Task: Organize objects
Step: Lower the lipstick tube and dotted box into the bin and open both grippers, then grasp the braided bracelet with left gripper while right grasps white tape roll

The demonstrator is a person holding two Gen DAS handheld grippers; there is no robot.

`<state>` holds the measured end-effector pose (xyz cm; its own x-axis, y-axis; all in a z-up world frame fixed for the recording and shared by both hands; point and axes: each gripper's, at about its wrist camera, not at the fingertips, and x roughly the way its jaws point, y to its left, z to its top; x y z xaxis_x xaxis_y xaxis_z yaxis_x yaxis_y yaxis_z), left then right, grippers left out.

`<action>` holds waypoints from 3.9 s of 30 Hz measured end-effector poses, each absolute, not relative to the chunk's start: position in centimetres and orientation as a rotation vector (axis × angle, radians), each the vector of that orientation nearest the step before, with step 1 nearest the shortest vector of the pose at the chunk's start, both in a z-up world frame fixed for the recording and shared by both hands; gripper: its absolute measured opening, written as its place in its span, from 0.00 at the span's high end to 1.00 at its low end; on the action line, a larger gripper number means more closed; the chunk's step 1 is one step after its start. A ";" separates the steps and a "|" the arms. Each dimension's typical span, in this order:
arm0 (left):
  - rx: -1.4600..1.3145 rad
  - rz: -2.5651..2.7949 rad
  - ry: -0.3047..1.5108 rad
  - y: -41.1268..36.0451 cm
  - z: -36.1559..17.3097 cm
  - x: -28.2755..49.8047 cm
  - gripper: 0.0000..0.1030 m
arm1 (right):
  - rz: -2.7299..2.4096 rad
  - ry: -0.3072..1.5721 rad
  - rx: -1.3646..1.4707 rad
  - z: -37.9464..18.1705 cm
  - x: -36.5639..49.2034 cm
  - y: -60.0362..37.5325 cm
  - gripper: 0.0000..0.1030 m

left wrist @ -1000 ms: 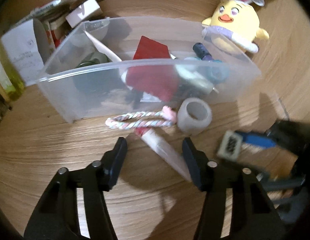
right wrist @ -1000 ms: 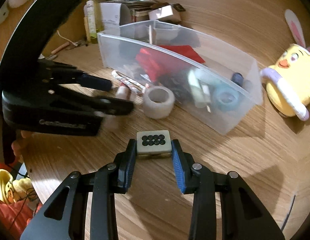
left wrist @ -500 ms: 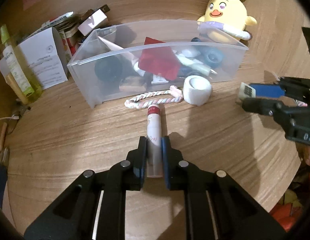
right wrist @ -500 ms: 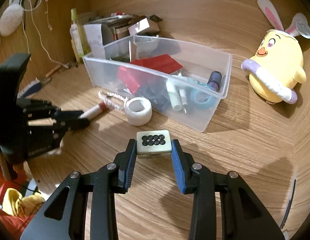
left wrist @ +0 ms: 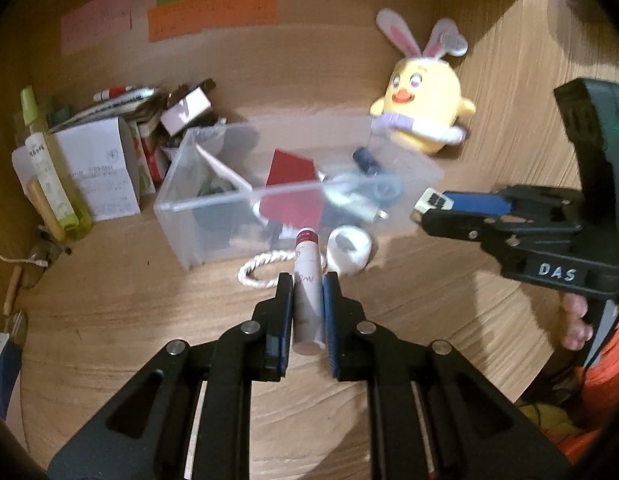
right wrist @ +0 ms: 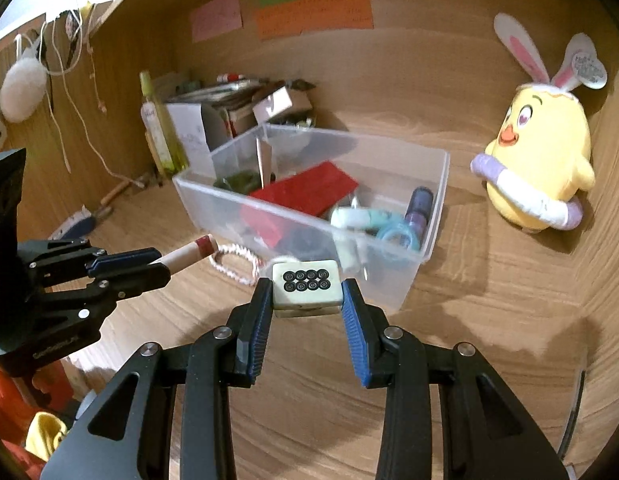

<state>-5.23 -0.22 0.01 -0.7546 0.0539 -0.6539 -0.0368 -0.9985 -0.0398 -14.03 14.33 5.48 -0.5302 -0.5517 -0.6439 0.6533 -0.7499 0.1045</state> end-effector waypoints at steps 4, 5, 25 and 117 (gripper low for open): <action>-1.022 2.914 -0.066 -0.4 1.3 -5.2 0.86 | -2.274 0.188 0.841 6.6 -14.3 14.2 0.69; -1.007 2.919 -0.072 -0.5 1.7 -5.2 0.86 | -2.280 0.187 0.830 7.0 -14.3 14.2 0.69; -1.002 2.944 -0.201 -3.4 3.4 -13.8 0.86 | -2.322 0.225 0.884 7.8 -21.7 10.8 0.69; -1.522 2.840 -0.141 -1.0 -6.5 -15.7 0.07 | -2.306 0.256 0.966 2.2 -16.7 15.2 0.66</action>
